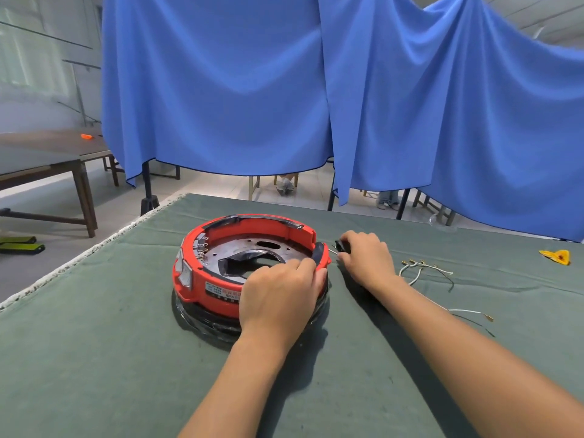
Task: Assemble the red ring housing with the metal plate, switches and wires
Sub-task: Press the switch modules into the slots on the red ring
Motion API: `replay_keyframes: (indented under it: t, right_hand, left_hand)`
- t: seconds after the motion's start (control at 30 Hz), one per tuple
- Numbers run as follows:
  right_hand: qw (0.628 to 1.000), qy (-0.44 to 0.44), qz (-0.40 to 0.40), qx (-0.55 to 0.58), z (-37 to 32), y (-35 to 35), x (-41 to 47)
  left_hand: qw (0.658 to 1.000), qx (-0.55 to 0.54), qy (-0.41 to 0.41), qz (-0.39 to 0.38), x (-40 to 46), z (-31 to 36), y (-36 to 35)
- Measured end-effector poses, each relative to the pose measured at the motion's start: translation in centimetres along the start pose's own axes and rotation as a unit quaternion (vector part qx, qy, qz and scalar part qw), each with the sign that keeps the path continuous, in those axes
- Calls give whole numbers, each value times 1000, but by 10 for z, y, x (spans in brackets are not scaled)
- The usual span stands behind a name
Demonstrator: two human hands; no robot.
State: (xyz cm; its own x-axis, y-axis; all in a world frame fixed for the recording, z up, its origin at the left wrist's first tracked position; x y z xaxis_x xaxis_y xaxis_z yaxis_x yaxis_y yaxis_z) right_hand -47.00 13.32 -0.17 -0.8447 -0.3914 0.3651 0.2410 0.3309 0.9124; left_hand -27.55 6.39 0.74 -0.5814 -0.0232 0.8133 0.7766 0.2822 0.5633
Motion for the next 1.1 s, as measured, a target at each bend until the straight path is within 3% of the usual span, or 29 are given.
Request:
replay_keyframes:
  t: [0.07, 0.13, 0.2, 0.43, 0.57, 0.7, 0.83, 1.1]
  right_hand:
    - [983, -24, 42, 176, -3, 11, -13]
    - [922, -71, 44, 378, -7, 24, -31]
    - [869, -98, 41, 484, -10, 32, -55]
    - [825, -97, 22, 556, 4, 54, -102]
    - [854, -75, 43, 513, 10, 57, -115]
    - [849, -77, 20, 523, 4, 57, -118]
    - [845, -59, 1, 532, 3, 56, -118]
    - [779, -61, -13, 624, 4, 60, -122]
  left_hand:
    - [1000, -22, 7, -5, 0, 0, 2]
    - [998, -52, 22, -6, 1, 0, 5]
    - [995, -79, 57, 1, 0, -3, 9]
    - [979, -194, 24, 51, -14, -29, 23]
    - [987, -138, 53, 62, -17, -27, 39]
    - [988, -132, 61, 46, -5, 11, 46]
    - [963, -222, 152, -8, -7, 39, 35]
    - [945, -241, 220, 28, -11, -5, 34]
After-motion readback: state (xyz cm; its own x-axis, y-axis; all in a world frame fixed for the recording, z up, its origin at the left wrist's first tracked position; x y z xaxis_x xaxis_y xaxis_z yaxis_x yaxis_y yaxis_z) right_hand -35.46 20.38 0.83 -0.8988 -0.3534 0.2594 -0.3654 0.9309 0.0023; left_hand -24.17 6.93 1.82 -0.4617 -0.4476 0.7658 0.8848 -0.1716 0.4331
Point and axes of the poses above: each hand's wrist, its own x-axis towards the middle knuckle, its own y-axis out of the back of the hand, z = x × y, the point moved 2 cm from there along x, towards the middle knuckle, and after that the axes turned 10 degrees about -y, right-handed, at the moved point
